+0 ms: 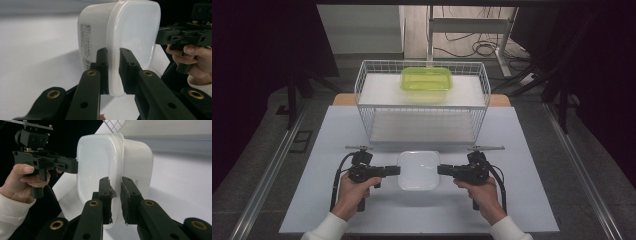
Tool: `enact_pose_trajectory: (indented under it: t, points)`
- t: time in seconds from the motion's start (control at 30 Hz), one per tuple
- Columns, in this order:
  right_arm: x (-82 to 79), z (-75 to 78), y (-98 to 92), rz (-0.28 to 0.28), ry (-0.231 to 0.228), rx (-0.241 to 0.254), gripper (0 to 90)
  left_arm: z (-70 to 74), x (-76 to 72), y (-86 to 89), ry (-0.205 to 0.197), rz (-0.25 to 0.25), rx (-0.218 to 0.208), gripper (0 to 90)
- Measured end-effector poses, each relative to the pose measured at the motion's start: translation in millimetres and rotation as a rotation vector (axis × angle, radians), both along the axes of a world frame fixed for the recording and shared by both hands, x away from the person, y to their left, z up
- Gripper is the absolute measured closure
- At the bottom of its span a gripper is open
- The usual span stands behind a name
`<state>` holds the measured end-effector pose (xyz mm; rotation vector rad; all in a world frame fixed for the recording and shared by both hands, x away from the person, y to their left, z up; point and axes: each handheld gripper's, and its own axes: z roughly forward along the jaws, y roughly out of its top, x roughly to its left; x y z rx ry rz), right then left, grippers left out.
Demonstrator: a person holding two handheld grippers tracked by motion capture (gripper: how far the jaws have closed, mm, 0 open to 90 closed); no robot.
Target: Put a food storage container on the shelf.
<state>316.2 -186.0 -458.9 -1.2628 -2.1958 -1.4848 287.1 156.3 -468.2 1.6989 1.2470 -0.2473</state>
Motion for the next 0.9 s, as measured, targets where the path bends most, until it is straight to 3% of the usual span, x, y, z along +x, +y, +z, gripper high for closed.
enact_pose_trajectory:
  t: [0.3, 0.9]
  points:
    - [7.3, 15.1, -2.4, -0.01, -0.035, 0.019, 78.6, 22.8, 11.5, -2.5, -0.042, -0.005, 0.02, 78.5]
    - [25.9, 76.2, 2.7, 0.0, -0.156, 0.031, 78.8, 85.8, 24.2, 3.2, -0.168, 0.013, 0.019, 78.6]
